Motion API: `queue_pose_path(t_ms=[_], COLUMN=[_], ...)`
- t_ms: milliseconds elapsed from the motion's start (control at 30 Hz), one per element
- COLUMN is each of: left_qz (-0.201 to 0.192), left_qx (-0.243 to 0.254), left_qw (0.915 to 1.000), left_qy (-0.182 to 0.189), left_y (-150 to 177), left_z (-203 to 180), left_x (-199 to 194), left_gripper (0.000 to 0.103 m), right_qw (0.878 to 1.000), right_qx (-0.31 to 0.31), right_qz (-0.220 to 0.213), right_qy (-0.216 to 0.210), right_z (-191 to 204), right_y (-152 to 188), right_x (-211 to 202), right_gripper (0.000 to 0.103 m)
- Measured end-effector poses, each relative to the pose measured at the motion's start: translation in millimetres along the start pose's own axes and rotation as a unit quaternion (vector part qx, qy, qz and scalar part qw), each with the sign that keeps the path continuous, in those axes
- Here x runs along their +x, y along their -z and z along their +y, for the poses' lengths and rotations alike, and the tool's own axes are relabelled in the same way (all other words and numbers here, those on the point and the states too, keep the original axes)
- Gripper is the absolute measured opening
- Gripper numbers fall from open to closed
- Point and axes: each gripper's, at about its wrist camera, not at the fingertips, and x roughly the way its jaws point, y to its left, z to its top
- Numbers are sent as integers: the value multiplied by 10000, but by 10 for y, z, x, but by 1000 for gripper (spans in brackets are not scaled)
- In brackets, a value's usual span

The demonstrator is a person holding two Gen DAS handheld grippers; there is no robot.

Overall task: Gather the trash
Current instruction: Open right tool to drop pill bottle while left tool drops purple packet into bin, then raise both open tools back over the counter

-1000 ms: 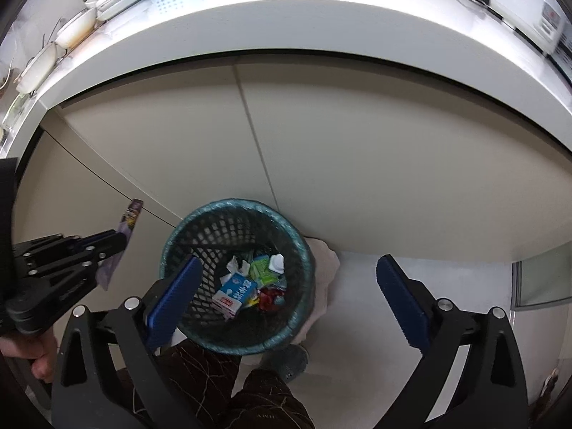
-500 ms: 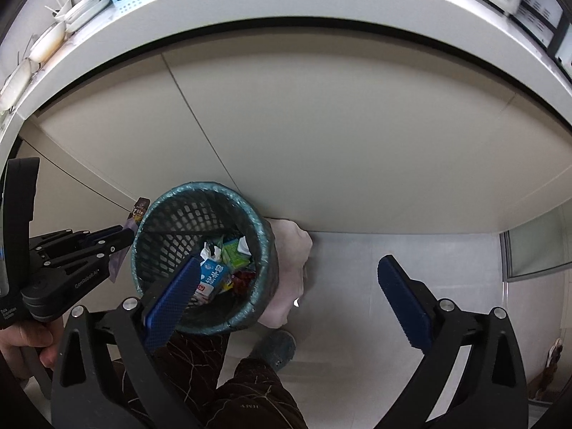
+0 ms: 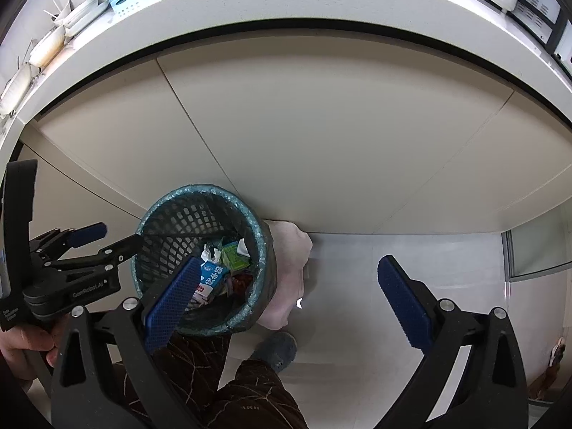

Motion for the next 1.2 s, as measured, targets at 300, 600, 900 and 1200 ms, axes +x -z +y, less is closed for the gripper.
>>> queue_pose_path(t_ms=[300,600,900,1200], left_qz=[-513,-1042,-1434,-1697], left_qx=[-169,-165,-115,-119], left_qw=[9985,9942,9895,9854], left_qy=[-70,-220,-134,-94], left_y=[-150,-485,-1110,-1922], left_z=[112,154,242,451], left_x=[-497,-1290,-1858,-2100], left_gripper=[97,97,97,97], right_qw=[9986,9903,9828,9825], right_qx=[-31,-127,-218,-100], right_qz=[-517,-1368,-1829,-1861], right_qy=[-96,-191,-120,80], right_z=[20,-36,-18,-87], right_y=[-271,-863,-1689,-2349], right_x=[-300,-870,-1244,-1256], right_gripper=[95,95,95,95])
